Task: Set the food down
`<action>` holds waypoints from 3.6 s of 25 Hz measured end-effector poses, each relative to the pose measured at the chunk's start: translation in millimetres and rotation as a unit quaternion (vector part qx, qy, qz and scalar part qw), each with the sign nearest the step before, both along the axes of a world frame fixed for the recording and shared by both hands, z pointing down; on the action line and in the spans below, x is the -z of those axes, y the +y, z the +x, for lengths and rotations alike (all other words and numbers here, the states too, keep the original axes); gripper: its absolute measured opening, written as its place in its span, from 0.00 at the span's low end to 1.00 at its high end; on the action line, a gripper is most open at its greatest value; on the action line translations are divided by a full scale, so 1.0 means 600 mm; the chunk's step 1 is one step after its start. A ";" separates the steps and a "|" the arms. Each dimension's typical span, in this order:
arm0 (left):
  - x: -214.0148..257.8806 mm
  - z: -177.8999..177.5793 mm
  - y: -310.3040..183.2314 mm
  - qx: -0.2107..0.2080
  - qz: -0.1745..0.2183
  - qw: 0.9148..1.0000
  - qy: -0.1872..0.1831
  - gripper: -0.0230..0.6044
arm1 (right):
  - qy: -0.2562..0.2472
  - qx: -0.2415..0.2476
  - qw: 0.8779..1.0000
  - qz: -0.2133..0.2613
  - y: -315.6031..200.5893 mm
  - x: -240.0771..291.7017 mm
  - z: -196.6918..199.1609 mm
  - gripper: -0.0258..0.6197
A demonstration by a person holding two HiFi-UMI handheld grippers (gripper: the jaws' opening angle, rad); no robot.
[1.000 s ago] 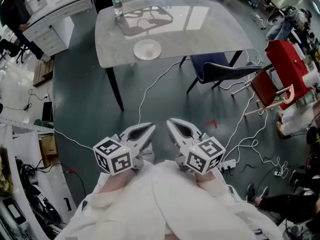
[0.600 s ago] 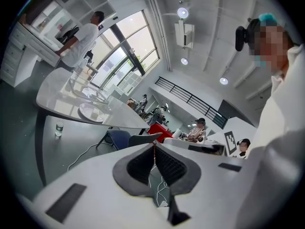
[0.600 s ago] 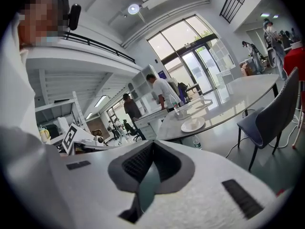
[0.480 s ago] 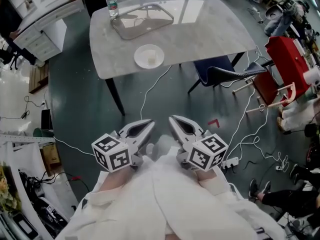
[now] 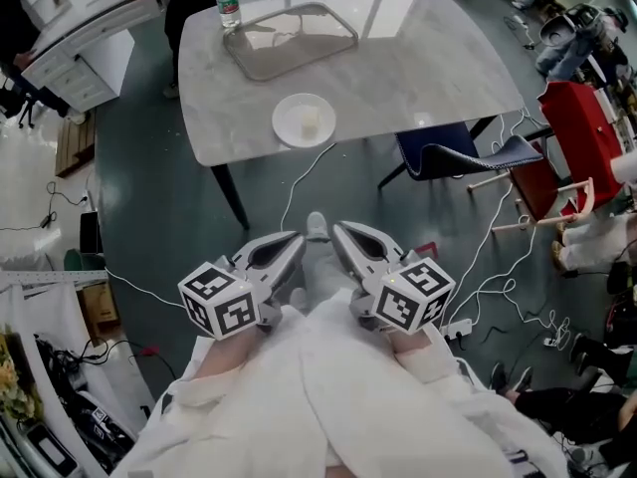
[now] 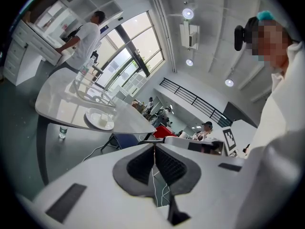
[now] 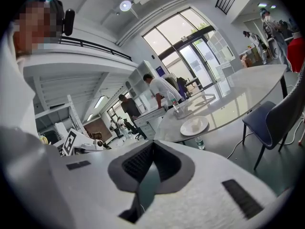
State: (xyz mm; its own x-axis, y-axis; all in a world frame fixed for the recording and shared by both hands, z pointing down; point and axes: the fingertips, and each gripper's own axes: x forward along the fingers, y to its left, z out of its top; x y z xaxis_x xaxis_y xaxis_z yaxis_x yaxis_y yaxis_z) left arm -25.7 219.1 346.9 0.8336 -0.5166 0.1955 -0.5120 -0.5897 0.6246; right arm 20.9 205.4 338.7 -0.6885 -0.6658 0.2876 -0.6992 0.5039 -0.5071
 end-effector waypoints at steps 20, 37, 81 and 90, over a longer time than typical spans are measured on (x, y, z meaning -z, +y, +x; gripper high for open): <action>0.007 0.046 -0.300 0.038 -0.005 0.999 -0.017 0.07 | 0.005 0.048 0.999 -0.007 -0.312 0.011 0.041 0.04; 0.004 0.064 -0.450 0.102 0.001 0.995 -0.002 0.07 | 0.008 0.087 0.996 -0.002 -0.462 0.003 0.073 0.04; -0.119 -0.040 -0.443 0.079 -0.139 0.986 -0.049 0.07 | 0.047 0.075 0.989 -0.116 -0.435 -0.110 0.019 0.04; -0.183 -0.039 -0.410 0.074 -0.198 0.976 -0.046 0.07 | 0.075 0.087 0.978 -0.176 -0.410 -0.185 0.016 0.04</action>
State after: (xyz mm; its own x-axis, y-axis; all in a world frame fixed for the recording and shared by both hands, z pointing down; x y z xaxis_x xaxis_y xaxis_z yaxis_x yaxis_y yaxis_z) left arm -49.3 -27.2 457.0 0.7252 -0.4979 0.4756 -0.6382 -0.2267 0.7357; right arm 30.8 -40.9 449.8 -0.7152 -0.3844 0.5837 -0.6981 0.4341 -0.5694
